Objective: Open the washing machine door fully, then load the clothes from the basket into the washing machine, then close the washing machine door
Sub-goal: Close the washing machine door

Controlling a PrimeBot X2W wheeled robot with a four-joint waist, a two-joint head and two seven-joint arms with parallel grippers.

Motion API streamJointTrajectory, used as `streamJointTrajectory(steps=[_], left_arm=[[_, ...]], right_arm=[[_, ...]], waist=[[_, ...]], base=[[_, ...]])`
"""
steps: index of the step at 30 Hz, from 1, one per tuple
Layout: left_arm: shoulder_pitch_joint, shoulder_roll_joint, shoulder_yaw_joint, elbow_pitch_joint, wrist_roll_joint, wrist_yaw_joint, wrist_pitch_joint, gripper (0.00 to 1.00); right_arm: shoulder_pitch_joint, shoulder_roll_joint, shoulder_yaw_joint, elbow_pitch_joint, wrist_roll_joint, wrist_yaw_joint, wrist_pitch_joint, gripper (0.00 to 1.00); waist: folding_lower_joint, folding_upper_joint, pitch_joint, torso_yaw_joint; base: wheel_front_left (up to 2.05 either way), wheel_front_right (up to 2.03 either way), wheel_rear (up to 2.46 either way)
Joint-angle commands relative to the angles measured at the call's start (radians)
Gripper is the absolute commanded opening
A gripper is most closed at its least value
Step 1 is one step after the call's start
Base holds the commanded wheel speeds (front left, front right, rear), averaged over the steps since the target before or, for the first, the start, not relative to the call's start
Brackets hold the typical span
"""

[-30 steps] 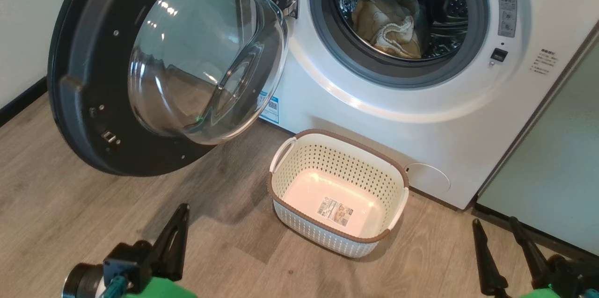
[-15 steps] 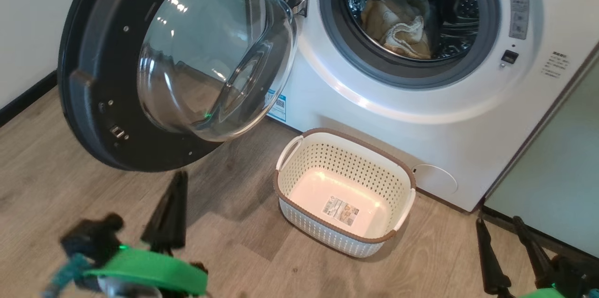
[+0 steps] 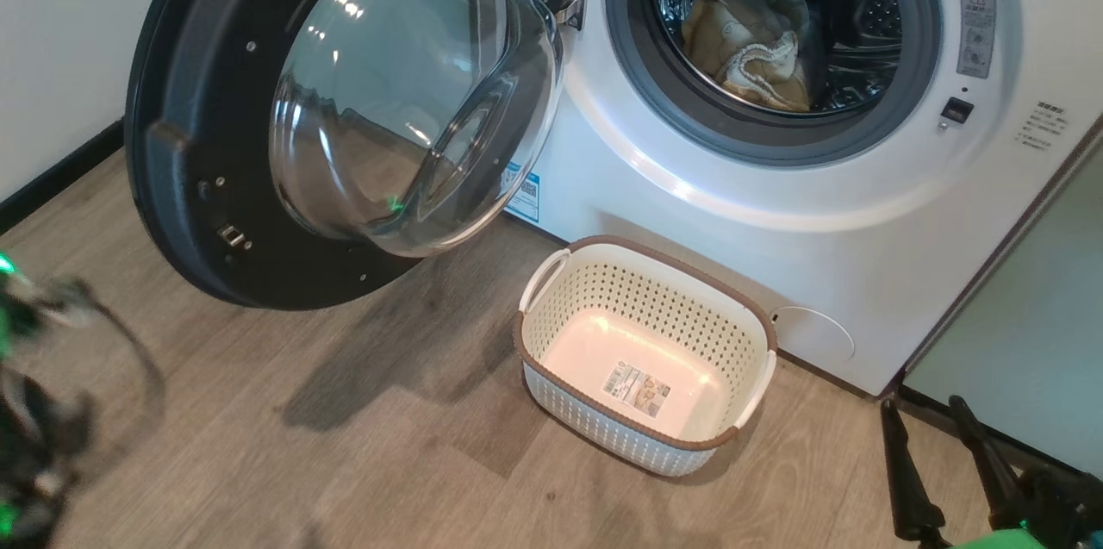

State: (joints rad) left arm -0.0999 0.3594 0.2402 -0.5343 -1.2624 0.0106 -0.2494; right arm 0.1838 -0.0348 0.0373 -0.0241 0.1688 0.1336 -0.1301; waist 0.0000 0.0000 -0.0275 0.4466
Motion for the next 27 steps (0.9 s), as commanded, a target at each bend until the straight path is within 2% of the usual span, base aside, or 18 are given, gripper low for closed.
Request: streamJointTrajectory(steps=[1, 5, 9, 13, 17, 21, 27], left_arm=[[-0.097, 0.063, 0.079, 0.014, -0.051, -0.005, 0.024, 0.00], [-0.185, 0.122, 0.134, 0.117, -0.123, 0.000, 0.059, 0.00], [-0.290, 0.201, 0.174, 0.296, -0.199, 0.006, 0.117, 0.00], [-0.361, 0.280, 0.166, 0.491, -0.225, 0.014, 0.184, 0.00], [-0.426, 0.319, 0.148, 0.683, -0.280, 0.015, 0.262, 0.00], [-0.478, 0.335, 0.140, 0.843, -0.330, 0.008, 0.325, 0.00], [-0.515, 0.333, 0.116, 1.017, -0.393, 0.007, 0.436, 0.00]], right_arm=[[-0.018, -0.015, 0.018, -0.042, 0.007, -0.003, 0.003, 1.00], [-0.018, -0.015, 0.020, -0.047, 0.004, -0.003, 0.007, 1.00], [-0.020, -0.015, 0.026, -0.053, -0.008, -0.003, 0.013, 1.00], [-0.021, -0.015, 0.028, -0.057, -0.015, -0.003, 0.018, 1.00], [-0.022, -0.015, 0.029, -0.064, -0.024, -0.003, 0.025, 1.00], [-0.025, -0.015, 0.031, -0.073, -0.033, -0.003, 0.031, 1.00], [-0.024, -0.015, 0.030, -0.086, -0.042, -0.003, 0.043, 1.00]], waist=[[0.0000, 0.0000, 0.000, 0.000], [0.0000, 0.0000, 0.002, -0.002], [0.0000, 0.0000, 0.006, -0.012], [0.0000, 0.0000, 0.012, -0.027], [0.0000, 0.0000, 0.017, -0.043], [0.0000, 0.0000, 0.019, -0.065], [0.0000, 0.0000, 0.023, -0.096]], base=[[0.00, 0.00, 0.00], [0.00, 0.00, 0.00], [0.00, 0.00, 0.00], [0.00, 0.00, 0.00], [0.00, 0.00, 0.00], [0.00, 0.00, 0.00], [0.00, 0.00, 0.00]])
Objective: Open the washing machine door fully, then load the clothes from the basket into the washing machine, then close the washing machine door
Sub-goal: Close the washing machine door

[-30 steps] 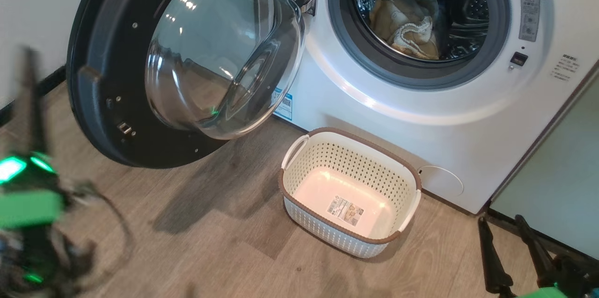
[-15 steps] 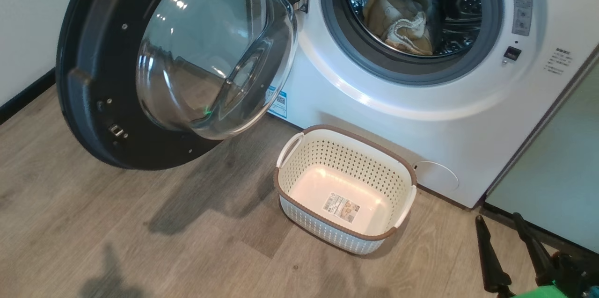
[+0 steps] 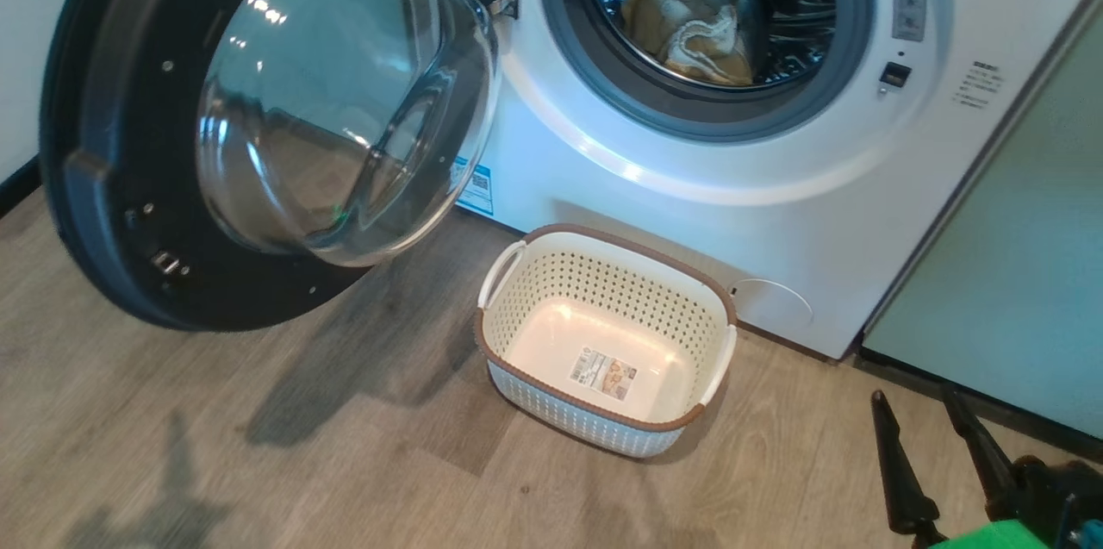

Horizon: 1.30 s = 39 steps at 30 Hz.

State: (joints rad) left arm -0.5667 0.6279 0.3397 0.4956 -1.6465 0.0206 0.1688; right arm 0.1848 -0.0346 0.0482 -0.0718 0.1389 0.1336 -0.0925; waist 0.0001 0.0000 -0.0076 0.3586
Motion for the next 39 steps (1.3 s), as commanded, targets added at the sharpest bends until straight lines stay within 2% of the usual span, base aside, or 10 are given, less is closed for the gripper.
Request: streamJointTrajectory(steps=[1, 10, 17, 32, 39], left_arm=[[-0.051, 0.062, 0.015, 0.010, -0.017, -0.003, 0.031, 0.00], [-0.032, 0.049, -0.008, 0.137, -0.062, -0.019, 0.159, 0.00], [-0.030, 0.045, -0.013, 0.186, -0.057, -0.037, 0.170, 0.00], [-0.038, 0.031, -0.058, 0.214, -0.032, -0.061, 0.215, 0.00], [-0.030, 0.024, -0.067, 0.204, -0.045, -0.074, 0.271, 0.00]], right_arm=[[-0.025, -0.016, 0.019, -0.041, -0.013, -0.003, 0.007, 1.00], [-0.033, -0.016, 0.019, -0.061, -0.023, -0.003, 0.021, 1.00], [-0.041, -0.016, 0.014, -0.077, -0.031, -0.003, 0.032, 1.00], [-0.052, -0.020, 0.008, -0.087, -0.032, -0.003, 0.039, 1.00], [-0.057, -0.020, 0.009, -0.085, -0.030, -0.003, 0.040, 1.00]], waist=[[-0.0001, 0.0000, 0.004, -0.013], [-0.0001, 0.0000, 0.029, -0.061], [-0.0001, 0.0000, 0.056, -0.085], [-0.0001, 0.0000, 0.082, -0.084], [-0.0001, 0.0000, 0.086, -0.078]], base=[[0.00, 0.00, 0.00], [0.00, 0.00, 0.00], [0.00, 0.00, 0.00], [0.00, 0.00, 0.00], [0.00, 0.00, 0.00]])
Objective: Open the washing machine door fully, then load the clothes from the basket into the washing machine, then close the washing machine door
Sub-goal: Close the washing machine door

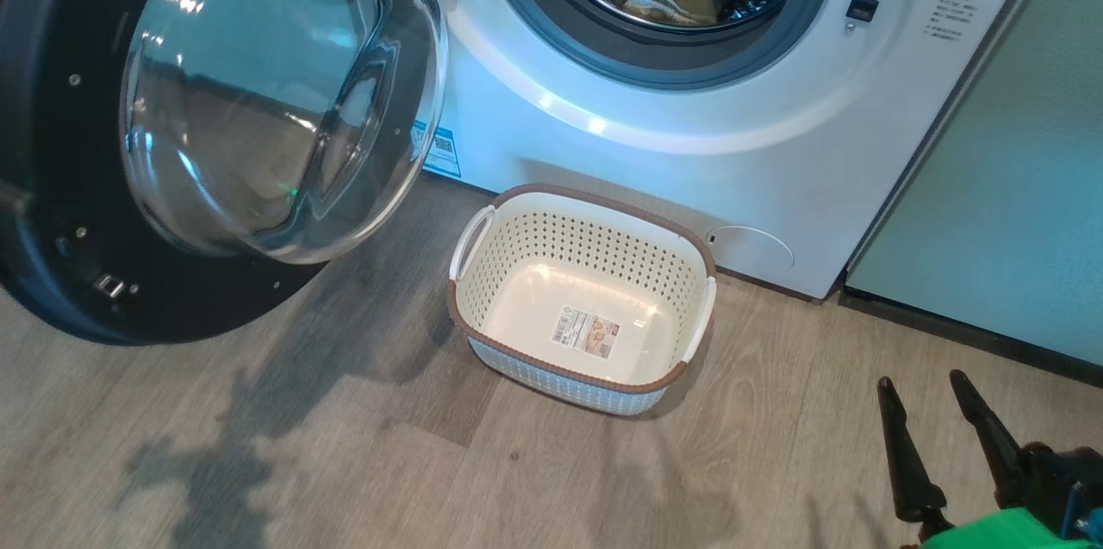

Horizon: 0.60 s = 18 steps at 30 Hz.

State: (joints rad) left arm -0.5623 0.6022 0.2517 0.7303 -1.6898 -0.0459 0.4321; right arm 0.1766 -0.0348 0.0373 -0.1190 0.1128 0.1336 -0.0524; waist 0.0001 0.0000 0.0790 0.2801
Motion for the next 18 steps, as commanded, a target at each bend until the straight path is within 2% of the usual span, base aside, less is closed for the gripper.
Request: streamJointTrajectory(steps=[1, 12, 18], left_arm=[[-0.031, 0.049, 0.020, -0.034, -0.006, -0.010, 0.019, 0.00], [0.017, 0.035, 0.009, -0.120, -0.057, -0.025, 0.160, 0.00], [0.045, 0.034, 0.013, -0.178, -0.073, -0.025, 0.196, 0.00]], right_arm=[[-0.050, -0.020, 0.020, -0.037, -0.004, -0.003, -0.001, 1.00], [-0.053, -0.019, 0.026, -0.026, 0.000, -0.003, -0.008, 1.00], [-0.053, -0.018, 0.029, -0.019, 0.003, -0.003, -0.014, 1.00]], waist=[[-0.0001, 0.0000, -0.001, 0.000], [-0.0001, 0.0000, 0.002, 0.011], [-0.0001, 0.0000, 0.001, 0.012]], base=[[0.00, 0.00, 0.00], [0.00, 0.00, 0.00], [0.00, 0.00, 0.00]])
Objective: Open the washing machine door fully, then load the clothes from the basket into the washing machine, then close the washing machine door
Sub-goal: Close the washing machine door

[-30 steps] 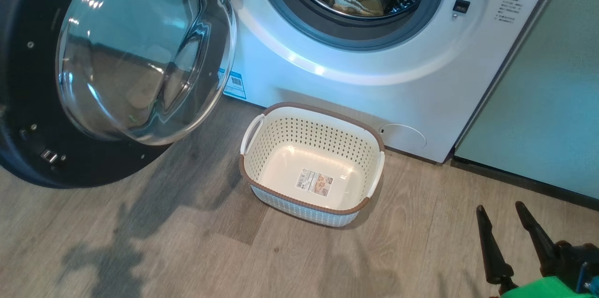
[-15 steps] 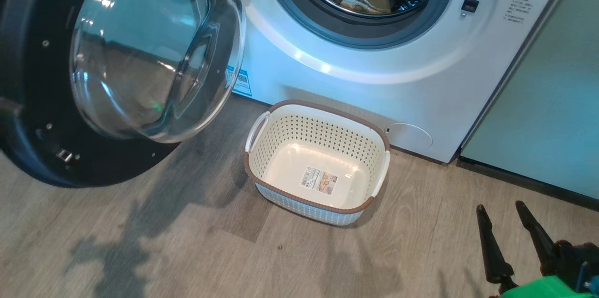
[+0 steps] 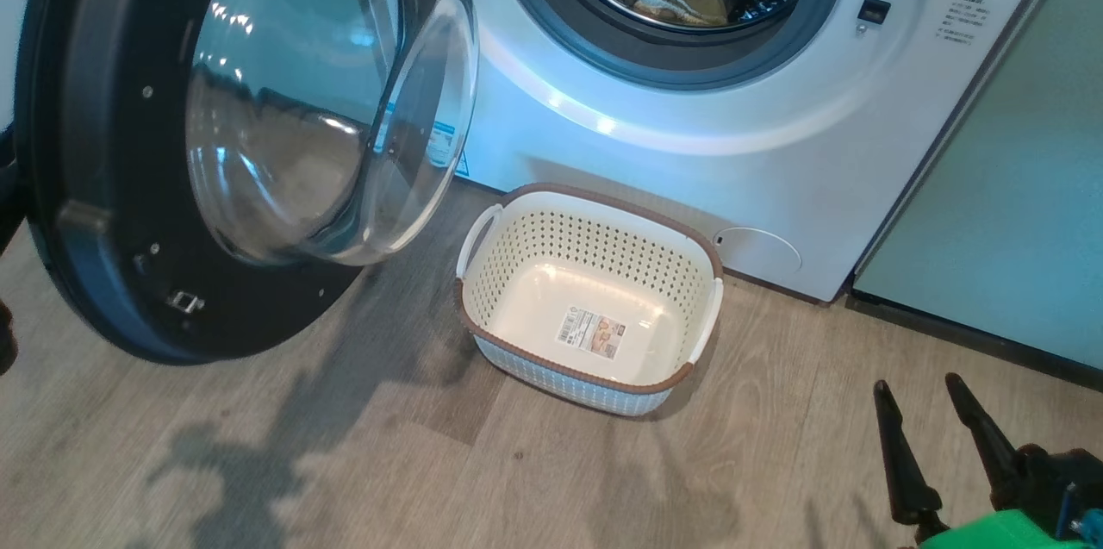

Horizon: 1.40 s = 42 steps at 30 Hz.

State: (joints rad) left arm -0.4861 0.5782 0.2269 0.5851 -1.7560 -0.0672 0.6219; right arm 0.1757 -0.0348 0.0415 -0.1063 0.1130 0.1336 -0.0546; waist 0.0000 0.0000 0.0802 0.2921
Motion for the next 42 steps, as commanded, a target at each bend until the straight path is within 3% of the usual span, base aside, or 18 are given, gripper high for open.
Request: streamJointTrajectory(steps=[1, 19, 31, 42], left_arm=[[-0.020, 0.058, 0.037, -0.060, -0.011, -0.003, 0.021, 0.00], [0.065, 0.027, 0.027, -0.308, -0.065, -0.010, 0.133, 0.00], [0.102, -0.016, 0.009, -0.453, -0.093, -0.017, 0.173, 0.00], [0.103, -0.048, -0.009, -0.499, -0.095, -0.011, 0.175, 0.00]], right_arm=[[-0.053, -0.018, 0.027, -0.027, 0.004, -0.003, -0.013, 1.00], [-0.072, -0.016, 0.038, -0.003, 0.018, -0.003, -0.046, 1.00], [-0.087, -0.016, 0.040, 0.021, 0.039, -0.003, -0.075, 1.00], [-0.107, -0.016, 0.049, 0.034, 0.053, -0.003, -0.097, 1.00]], waist=[[0.0000, 0.0000, -0.002, -0.002], [0.0000, 0.0000, 0.013, -0.075], [0.0000, 0.0000, 0.003, -0.190], [0.0000, 0.0000, 0.008, -0.315]], base=[[0.00, 0.00, 0.00], [0.00, 0.00, 0.00], [0.00, 0.00, 0.00], [0.00, 0.00, 0.00]])
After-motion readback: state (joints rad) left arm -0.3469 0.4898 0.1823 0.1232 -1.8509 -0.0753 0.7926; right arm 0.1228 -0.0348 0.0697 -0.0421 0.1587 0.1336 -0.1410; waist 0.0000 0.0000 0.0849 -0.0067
